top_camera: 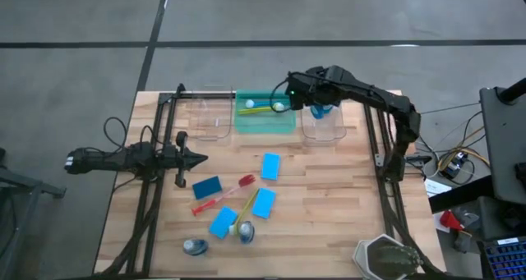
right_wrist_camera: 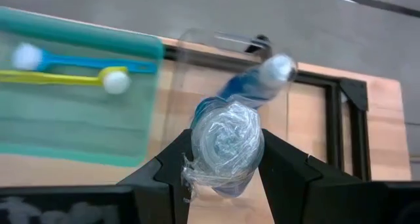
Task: Pick & Place Kitchen Sink Supplies
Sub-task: Put the blue dishwashing liquid bottle into the right transparent bin
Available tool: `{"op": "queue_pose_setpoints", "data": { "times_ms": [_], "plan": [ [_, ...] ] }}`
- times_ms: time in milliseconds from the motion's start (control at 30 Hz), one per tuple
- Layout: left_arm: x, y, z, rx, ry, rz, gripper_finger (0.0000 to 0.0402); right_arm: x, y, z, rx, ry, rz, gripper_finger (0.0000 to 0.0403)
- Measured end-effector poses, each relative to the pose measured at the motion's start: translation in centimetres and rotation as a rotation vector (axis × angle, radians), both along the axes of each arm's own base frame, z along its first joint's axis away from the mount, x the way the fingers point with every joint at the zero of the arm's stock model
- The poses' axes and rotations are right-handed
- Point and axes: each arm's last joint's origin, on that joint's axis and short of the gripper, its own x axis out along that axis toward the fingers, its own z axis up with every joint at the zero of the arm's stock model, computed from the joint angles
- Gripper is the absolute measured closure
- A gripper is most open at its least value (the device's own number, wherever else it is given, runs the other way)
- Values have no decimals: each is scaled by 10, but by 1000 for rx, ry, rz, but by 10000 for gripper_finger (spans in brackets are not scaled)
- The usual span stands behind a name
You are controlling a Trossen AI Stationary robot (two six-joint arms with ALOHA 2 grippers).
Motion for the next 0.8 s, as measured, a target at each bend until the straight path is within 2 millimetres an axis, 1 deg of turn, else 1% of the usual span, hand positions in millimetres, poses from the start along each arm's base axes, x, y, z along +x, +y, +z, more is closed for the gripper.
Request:
{"op": "queue_pose_setpoints", "data": {
  "times_ms": [200,333,600,667,800],
  "plan": [
    [0,0,0,0,0,0,399,-8,-3,-18,-41,-120,-50,263],
    [0,0,0,0,0,0,399,-9,-13,-37,-54,-138,-97,263],
    [0,0,0,0,0,0,399,-11,-31,-65,-65,-189,-172,262],
    [0,0,0,0,0,0,399,-11,-37,-68,-63,-217,-185,262],
    [0,0,0,0,0,0,399,-15,-43,-74,-50,-214,-202,260]
  ]
}}
